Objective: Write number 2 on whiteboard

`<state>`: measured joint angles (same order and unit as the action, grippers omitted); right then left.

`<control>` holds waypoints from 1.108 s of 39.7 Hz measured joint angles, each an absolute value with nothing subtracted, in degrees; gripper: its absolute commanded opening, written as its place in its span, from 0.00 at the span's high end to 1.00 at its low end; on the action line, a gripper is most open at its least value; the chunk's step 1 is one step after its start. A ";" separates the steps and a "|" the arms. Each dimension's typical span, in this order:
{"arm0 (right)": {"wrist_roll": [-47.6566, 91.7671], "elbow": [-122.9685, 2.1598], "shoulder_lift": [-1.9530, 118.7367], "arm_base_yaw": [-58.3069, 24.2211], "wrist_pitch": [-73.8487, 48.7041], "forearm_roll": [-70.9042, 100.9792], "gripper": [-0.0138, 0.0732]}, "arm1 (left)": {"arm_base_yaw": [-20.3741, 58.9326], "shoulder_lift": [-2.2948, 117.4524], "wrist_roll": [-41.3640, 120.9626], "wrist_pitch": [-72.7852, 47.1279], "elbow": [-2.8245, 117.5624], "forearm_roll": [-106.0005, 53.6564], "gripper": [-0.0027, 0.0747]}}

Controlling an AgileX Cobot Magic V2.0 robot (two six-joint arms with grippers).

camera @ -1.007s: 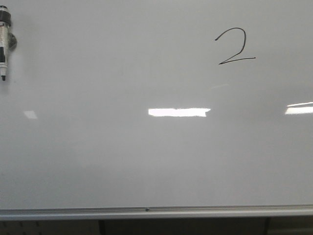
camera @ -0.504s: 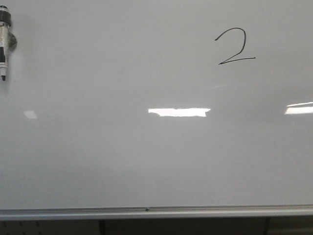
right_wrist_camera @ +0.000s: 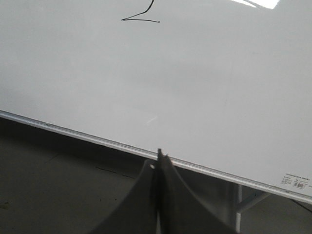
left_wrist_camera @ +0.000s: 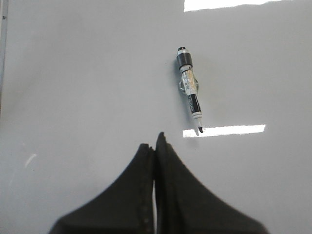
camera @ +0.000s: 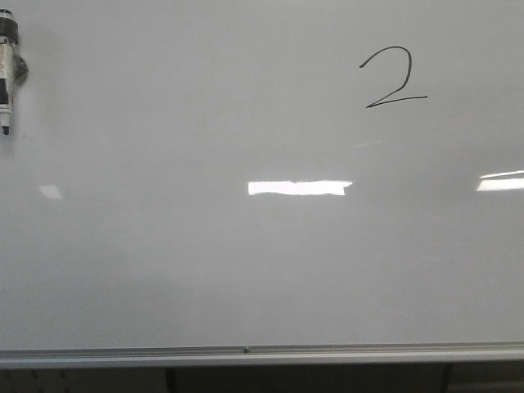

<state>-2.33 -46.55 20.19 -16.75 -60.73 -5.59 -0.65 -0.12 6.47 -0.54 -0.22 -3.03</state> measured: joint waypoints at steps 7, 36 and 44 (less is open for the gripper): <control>-2.33 -46.55 19.68 -16.75 -60.73 -5.59 0.92 | -0.65 -0.12 6.47 -0.54 -0.22 -3.03 0.99; -2.33 -7.85 0.95 0.05 -17.72 -1.11 0.92 | -0.65 -0.12 6.37 -0.54 -0.22 -3.03 0.99; -2.33 -0.51 -0.53 0.64 -8.48 -1.11 0.92 | -0.65 -0.12 6.37 -0.54 -0.22 -3.03 0.99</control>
